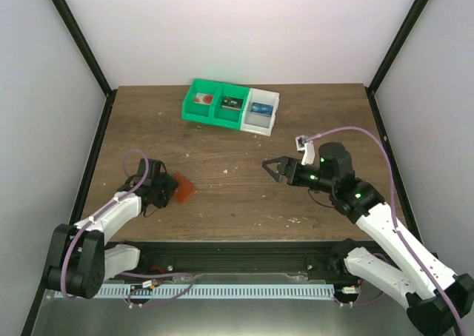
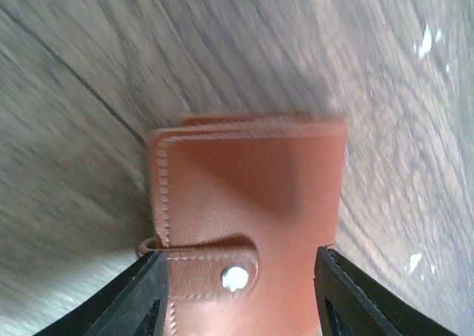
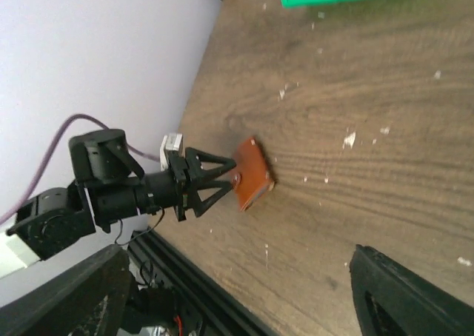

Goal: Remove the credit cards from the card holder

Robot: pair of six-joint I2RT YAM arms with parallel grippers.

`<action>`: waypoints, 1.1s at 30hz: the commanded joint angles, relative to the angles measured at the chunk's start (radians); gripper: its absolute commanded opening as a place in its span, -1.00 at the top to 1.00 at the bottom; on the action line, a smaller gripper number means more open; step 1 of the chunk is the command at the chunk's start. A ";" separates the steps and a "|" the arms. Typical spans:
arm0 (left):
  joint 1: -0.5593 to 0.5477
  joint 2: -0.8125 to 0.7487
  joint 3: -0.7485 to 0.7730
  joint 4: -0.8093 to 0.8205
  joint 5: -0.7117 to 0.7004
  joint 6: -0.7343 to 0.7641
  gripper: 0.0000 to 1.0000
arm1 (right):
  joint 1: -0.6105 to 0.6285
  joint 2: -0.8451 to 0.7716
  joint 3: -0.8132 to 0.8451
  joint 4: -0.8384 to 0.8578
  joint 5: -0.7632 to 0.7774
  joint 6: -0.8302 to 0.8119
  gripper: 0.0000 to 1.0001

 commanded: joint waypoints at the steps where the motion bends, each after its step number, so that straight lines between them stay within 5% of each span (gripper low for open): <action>1: -0.083 -0.033 -0.033 0.030 0.047 -0.091 -0.11 | 0.017 0.035 -0.070 0.118 -0.108 0.068 -0.61; 5: -0.101 -0.051 -0.030 0.060 0.065 -0.072 -0.03 | 0.047 0.110 -0.111 0.199 -0.101 0.064 -0.29; 11: -0.101 -0.144 -0.019 -0.072 -0.155 -0.036 0.25 | 0.095 0.318 -0.103 0.322 -0.084 0.014 0.02; 20: -0.039 -0.207 -0.087 -0.024 -0.246 0.009 0.25 | 0.144 0.604 0.014 0.471 -0.090 -0.082 0.06; 33: 0.040 -0.027 -0.125 0.269 -0.048 0.130 0.39 | 0.201 1.028 0.299 0.513 -0.160 -0.164 0.23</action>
